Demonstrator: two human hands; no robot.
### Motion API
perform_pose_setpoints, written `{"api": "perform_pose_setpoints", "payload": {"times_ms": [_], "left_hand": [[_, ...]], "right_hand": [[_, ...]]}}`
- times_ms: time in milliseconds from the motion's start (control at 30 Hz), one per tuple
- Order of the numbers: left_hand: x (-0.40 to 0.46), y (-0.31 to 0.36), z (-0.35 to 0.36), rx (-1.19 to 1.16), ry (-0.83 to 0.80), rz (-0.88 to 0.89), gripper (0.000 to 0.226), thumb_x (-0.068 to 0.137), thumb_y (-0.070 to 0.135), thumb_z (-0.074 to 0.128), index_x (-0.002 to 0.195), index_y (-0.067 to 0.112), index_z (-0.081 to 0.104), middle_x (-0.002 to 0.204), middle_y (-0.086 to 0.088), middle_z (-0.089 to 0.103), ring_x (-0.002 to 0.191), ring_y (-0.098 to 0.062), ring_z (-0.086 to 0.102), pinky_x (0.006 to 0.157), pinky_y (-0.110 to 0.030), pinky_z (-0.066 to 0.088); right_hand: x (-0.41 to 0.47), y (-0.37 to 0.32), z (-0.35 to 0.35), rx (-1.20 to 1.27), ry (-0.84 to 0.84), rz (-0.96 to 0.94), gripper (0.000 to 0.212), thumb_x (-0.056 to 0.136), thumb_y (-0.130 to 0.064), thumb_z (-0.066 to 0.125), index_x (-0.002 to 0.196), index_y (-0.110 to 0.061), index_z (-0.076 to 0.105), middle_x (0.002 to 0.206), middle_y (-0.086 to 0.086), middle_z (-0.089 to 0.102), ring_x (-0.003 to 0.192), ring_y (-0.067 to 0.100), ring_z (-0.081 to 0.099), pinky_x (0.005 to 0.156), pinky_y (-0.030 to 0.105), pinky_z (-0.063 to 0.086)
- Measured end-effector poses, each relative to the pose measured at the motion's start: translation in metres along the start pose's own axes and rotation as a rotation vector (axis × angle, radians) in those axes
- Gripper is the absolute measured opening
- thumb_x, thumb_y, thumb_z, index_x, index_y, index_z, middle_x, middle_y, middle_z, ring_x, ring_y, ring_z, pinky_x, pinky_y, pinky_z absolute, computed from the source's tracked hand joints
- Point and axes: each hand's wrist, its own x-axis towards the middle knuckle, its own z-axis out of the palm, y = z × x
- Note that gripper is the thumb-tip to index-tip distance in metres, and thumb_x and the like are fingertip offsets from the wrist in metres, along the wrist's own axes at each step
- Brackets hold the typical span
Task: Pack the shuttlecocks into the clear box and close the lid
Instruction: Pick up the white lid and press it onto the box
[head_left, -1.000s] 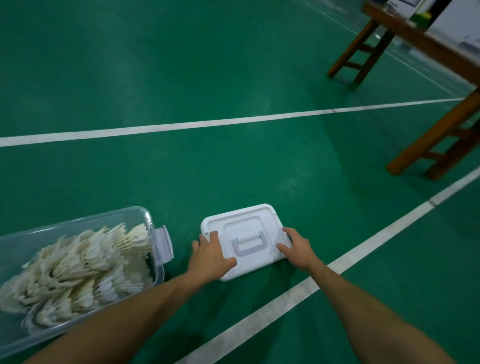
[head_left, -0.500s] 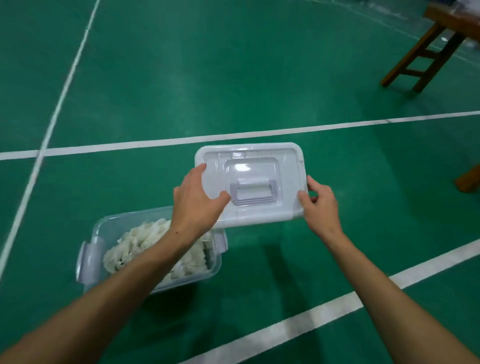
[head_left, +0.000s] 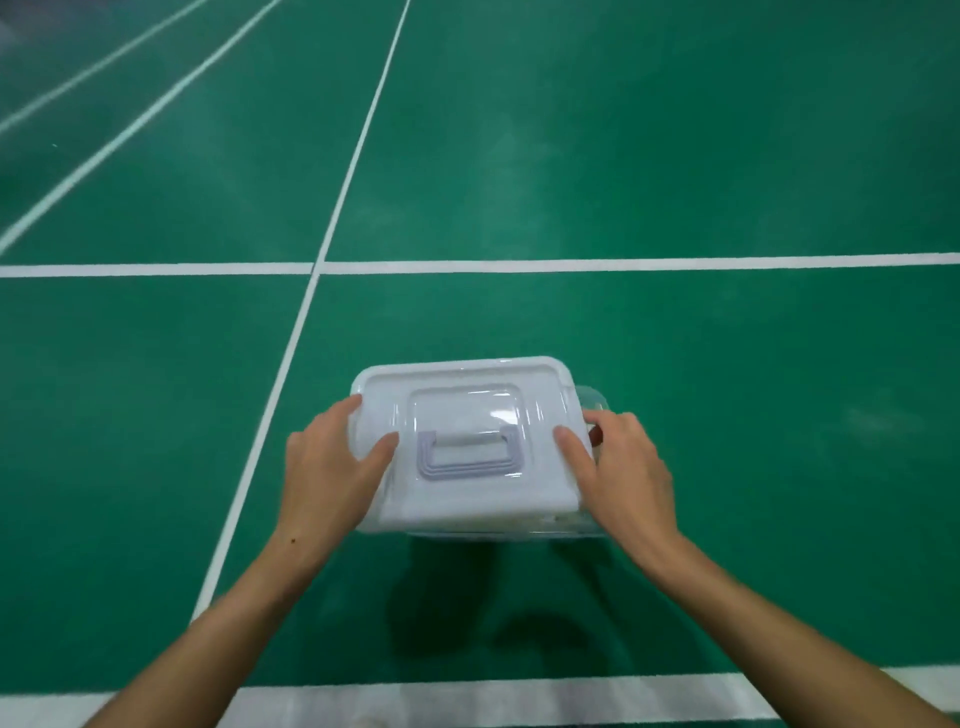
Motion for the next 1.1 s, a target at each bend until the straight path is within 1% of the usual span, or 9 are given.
{"api": "perform_pose_setpoints", "payload": {"times_ms": [133, 333, 500, 600, 700, 867, 933, 1033, 1100], "left_hand": [[-0.002, 0.003, 0.027, -0.017, 0.023, 0.111, 0.046, 0.092, 0.022, 0.078, 0.136, 0.012, 0.068, 0.129, -0.008, 0.074, 0.108, -0.033, 0.069, 0.101, -0.045, 0.051], [0.0, 0.001, 0.06, 0.028, -0.001, 0.148, 0.032, 0.097, 0.021, 0.073, 0.127, 0.011, 0.069, 0.108, -0.006, 0.074, 0.088, -0.034, 0.051, 0.085, -0.046, 0.047], [0.006, -0.007, 0.073, 0.138, 0.03, 0.196, 0.048, 0.099, 0.034, 0.07, 0.143, 0.015, 0.064, 0.143, 0.002, 0.066, 0.102, -0.029, 0.046, 0.093, -0.045, 0.048], [0.004, -0.018, 0.074, 0.221, 0.08, 0.212, 0.048, 0.097, 0.04, 0.071, 0.14, 0.02, 0.067, 0.144, 0.002, 0.065, 0.108, -0.03, 0.048, 0.096, -0.047, 0.05], [-0.002, -0.03, 0.073, 0.239, 0.095, 0.195, 0.045, 0.095, 0.04, 0.073, 0.137, 0.024, 0.069, 0.143, -0.008, 0.061, 0.117, -0.037, 0.05, 0.099, -0.052, 0.05], [-0.001, -0.041, 0.077, -0.069, -0.01, 0.062, 0.046, 0.098, 0.035, 0.072, 0.143, 0.031, 0.064, 0.149, -0.011, 0.056, 0.137, -0.031, 0.052, 0.111, -0.048, 0.046], [-0.002, -0.038, 0.079, -0.208, -0.018, 0.015, 0.054, 0.096, 0.03, 0.075, 0.147, 0.03, 0.057, 0.14, -0.003, 0.063, 0.127, -0.025, 0.059, 0.108, -0.045, 0.048], [0.003, -0.037, 0.077, -0.338, -0.063, -0.187, 0.077, 0.088, 0.038, 0.082, 0.154, 0.026, 0.044, 0.131, -0.003, 0.066, 0.116, -0.026, 0.065, 0.105, -0.049, 0.052], [0.008, -0.038, 0.074, -0.395, -0.101, -0.23, 0.07, 0.077, 0.051, 0.083, 0.137, 0.021, 0.062, 0.123, 0.0, 0.074, 0.108, -0.025, 0.072, 0.099, -0.053, 0.057]], "right_hand": [[-0.003, 0.021, -0.003, -0.095, 0.061, 0.1, 0.037, 0.103, -0.058, 0.048, 0.118, -0.026, 0.059, 0.111, -0.005, 0.059, 0.092, 0.025, 0.062, 0.075, 0.039, 0.046], [0.004, 0.032, -0.012, -0.173, 0.064, 0.169, 0.032, 0.105, -0.054, 0.045, 0.117, -0.026, 0.056, 0.108, -0.002, 0.059, 0.091, 0.027, 0.061, 0.073, 0.039, 0.044], [0.008, 0.041, -0.007, -0.155, 0.007, 0.244, 0.032, 0.102, -0.055, 0.049, 0.118, -0.028, 0.055, 0.115, 0.003, 0.057, 0.102, 0.03, 0.06, 0.079, 0.041, 0.046], [0.008, 0.044, -0.005, -0.099, -0.019, 0.281, 0.028, 0.099, -0.052, 0.057, 0.115, -0.029, 0.055, 0.123, 0.004, 0.049, 0.113, 0.033, 0.052, 0.081, 0.04, 0.042], [0.007, 0.046, 0.0, 0.017, -0.076, 0.319, 0.027, 0.097, -0.051, 0.061, 0.113, -0.031, 0.052, 0.12, 0.0, 0.049, 0.108, 0.031, 0.056, 0.084, 0.043, 0.047], [0.016, 0.046, 0.005, 0.195, -0.102, 0.344, 0.028, 0.096, -0.044, 0.068, 0.108, -0.027, 0.049, 0.112, 0.0, 0.061, 0.097, 0.026, 0.063, 0.087, 0.046, 0.055], [0.018, 0.046, 0.004, 0.272, -0.098, 0.382, 0.035, 0.094, -0.041, 0.071, 0.118, -0.025, 0.05, 0.117, 0.0, 0.064, 0.102, 0.026, 0.064, 0.092, 0.046, 0.054], [0.02, 0.046, 0.005, 0.381, -0.115, 0.465, 0.07, 0.093, -0.039, 0.075, 0.149, -0.016, 0.041, 0.135, 0.006, 0.061, 0.121, 0.031, 0.064, 0.106, 0.048, 0.051], [0.022, 0.047, 0.004, 0.435, -0.123, 0.49, 0.066, 0.092, -0.036, 0.077, 0.145, -0.005, 0.053, 0.131, 0.006, 0.067, 0.117, 0.03, 0.068, 0.104, 0.049, 0.054]]}}
